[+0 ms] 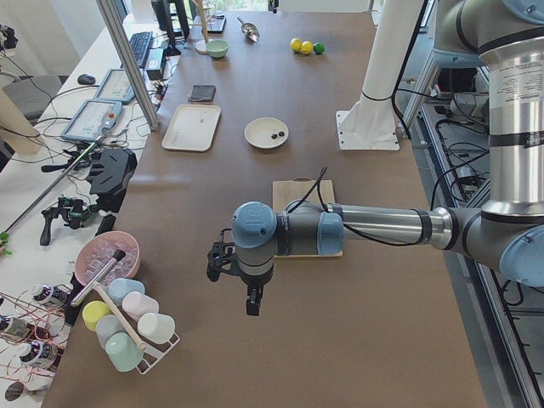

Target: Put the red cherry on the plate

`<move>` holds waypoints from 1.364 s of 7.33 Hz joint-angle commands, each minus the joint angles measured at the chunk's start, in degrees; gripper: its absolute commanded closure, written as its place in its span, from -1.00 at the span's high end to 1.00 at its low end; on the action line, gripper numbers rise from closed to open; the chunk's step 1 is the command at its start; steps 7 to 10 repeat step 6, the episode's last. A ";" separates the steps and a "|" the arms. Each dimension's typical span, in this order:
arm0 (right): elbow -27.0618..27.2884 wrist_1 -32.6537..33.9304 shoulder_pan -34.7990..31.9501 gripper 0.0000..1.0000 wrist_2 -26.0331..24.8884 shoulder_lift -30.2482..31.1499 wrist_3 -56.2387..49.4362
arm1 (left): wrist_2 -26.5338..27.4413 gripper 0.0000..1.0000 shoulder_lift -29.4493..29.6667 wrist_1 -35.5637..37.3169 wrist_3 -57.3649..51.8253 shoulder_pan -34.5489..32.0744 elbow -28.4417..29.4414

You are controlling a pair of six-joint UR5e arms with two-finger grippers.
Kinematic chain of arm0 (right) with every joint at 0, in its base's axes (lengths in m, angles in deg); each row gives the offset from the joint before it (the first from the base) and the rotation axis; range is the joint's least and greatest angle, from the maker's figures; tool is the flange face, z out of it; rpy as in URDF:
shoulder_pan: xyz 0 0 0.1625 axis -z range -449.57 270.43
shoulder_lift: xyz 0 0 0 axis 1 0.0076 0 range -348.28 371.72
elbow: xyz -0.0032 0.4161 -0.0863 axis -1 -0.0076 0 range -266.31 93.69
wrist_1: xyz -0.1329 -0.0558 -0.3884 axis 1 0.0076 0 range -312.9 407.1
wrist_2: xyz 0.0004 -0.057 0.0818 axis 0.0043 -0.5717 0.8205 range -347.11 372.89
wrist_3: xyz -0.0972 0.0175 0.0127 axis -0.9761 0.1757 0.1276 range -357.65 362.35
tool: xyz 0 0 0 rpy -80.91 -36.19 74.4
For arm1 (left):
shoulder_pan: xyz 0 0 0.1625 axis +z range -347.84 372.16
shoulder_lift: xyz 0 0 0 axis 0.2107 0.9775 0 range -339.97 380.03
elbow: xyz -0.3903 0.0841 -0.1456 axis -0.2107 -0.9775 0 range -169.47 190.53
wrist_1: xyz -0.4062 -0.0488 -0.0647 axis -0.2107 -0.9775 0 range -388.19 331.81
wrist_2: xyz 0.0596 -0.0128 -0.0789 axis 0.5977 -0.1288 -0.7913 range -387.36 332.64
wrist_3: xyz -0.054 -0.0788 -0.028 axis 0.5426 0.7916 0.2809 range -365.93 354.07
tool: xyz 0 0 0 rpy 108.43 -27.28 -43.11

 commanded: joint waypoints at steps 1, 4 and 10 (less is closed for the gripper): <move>0.06 0.00 0.08 1.00 0.00 0.00 -0.01 | 0.02 0.96 -0.01 0.00 0.00 0.08 0.04; -0.12 0.00 0.00 1.00 0.00 0.09 -0.10 | -0.06 0.96 -0.18 0.09 0.09 0.09 -0.31; -0.12 0.00 0.00 1.00 0.00 0.09 -0.10 | 0.02 0.96 -0.18 0.18 0.09 0.09 -0.40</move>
